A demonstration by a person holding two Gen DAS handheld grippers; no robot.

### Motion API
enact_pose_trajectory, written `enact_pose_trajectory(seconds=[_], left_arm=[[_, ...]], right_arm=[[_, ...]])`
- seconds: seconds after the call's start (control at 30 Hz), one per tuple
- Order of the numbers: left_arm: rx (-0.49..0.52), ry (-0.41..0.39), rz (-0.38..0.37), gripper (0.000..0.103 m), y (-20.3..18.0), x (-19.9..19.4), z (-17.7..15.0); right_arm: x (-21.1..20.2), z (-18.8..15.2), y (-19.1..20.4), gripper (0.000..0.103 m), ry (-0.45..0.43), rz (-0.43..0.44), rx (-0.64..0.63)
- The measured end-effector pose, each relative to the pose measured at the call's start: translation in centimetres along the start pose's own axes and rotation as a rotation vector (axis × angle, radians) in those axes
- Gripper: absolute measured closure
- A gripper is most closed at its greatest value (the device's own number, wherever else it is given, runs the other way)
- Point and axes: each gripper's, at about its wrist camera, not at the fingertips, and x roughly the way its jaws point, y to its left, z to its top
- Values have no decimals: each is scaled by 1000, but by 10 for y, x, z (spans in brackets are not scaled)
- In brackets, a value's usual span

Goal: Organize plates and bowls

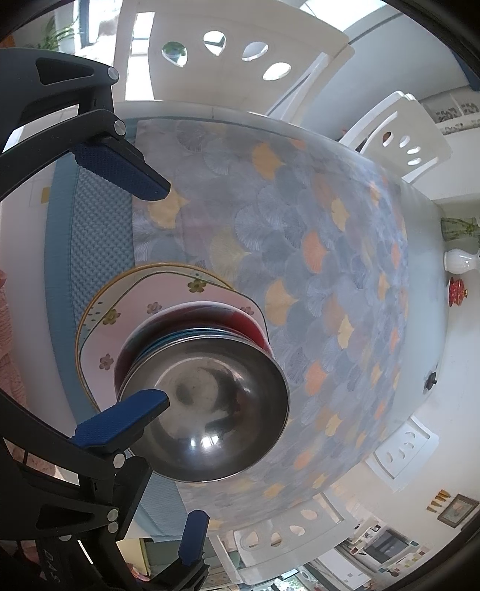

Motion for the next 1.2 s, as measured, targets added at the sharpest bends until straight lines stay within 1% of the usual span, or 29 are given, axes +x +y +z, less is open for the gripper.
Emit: enact_pose_trajectory(seconds=[0.83,1.2], left_arm=[[-1,3,11,1,0,0,0],[23,-17,45,1,-1,-2,1]], right_arm=[[1,1,0,0,6,7,-1],[1,3,-1,0,10,10,2]])
